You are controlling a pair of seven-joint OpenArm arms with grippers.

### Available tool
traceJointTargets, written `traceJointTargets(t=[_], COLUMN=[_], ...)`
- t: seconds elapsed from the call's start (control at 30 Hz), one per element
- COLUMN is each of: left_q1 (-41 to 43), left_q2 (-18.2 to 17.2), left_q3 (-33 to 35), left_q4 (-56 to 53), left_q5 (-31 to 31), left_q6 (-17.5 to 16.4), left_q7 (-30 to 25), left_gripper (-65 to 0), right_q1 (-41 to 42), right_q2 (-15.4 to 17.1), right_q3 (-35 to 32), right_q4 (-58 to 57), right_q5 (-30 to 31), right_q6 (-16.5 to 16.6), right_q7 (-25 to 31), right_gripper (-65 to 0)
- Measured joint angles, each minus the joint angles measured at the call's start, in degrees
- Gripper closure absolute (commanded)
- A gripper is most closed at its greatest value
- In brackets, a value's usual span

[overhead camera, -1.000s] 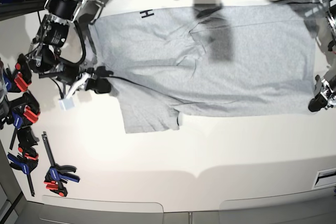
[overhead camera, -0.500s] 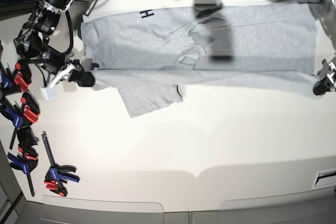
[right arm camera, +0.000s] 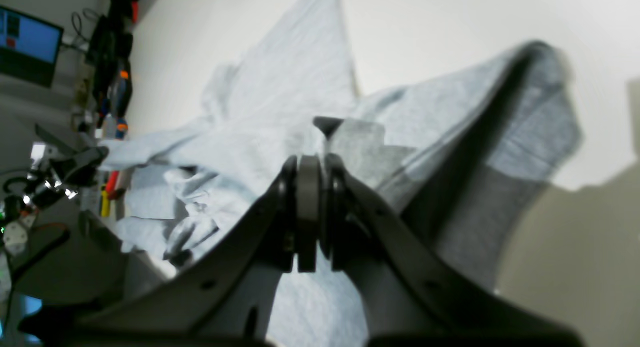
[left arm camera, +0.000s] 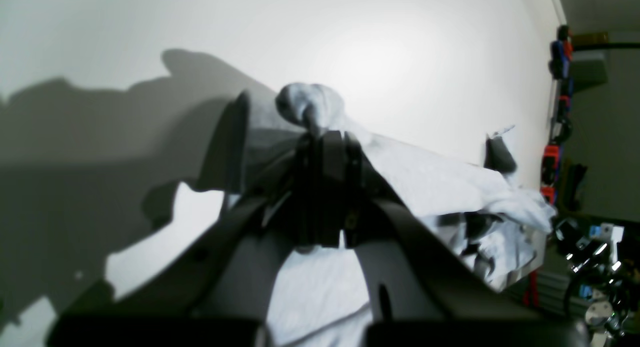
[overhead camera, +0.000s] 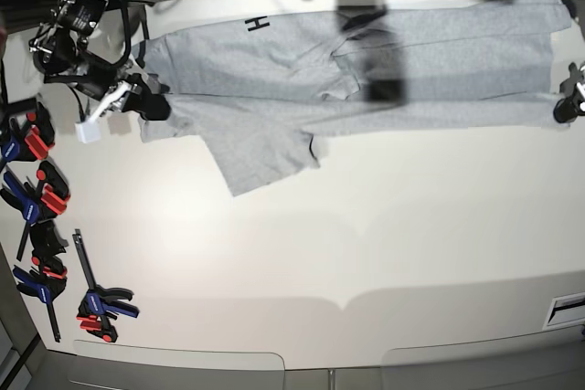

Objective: Fold the T-shirt properly
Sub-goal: 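Lift the hem with both grippers and fold it toward the collar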

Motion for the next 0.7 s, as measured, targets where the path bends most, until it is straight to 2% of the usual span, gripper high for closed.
traceJointTargets(t=[0.27,0.57,0.6,0.67,0.7], left_q1=[2.56,2.56,2.56,2.56,2.56], left_q2=[0.07,0.07,0.07,0.07,0.07], left_q3=[-1.75,-1.75,-1.75,-1.75,-1.75], left_q4=[0.0,0.0,0.0,0.0,0.0], left_q5=[-0.02,0.0,0.0,-0.02,0.0], left_q6=[0.0,0.0,0.0,0.0,0.0], left_q7=[0.24,1.09,1.09,1.09,1.09], left_gripper=[0.0,0.0,0.0,0.0,-2.4], right_q1=[-0.92,-1.38,-1.38,-1.4,-1.38], right_q2=[2.14,1.62,1.62,1.64,1.64], right_q3=[4.0,4.02,4.02,4.04,4.04], right_q4=[0.0,0.0,0.0,0.0,0.0], right_q5=[0.24,0.2,0.2,0.11,0.0], right_q6=[0.0,0.0,0.0,0.0,0.0], right_q7=[-0.11,-0.13,-0.13,-0.11,-0.09], right_gripper=[0.0,0.0,-1.7,-9.8,-12.1])
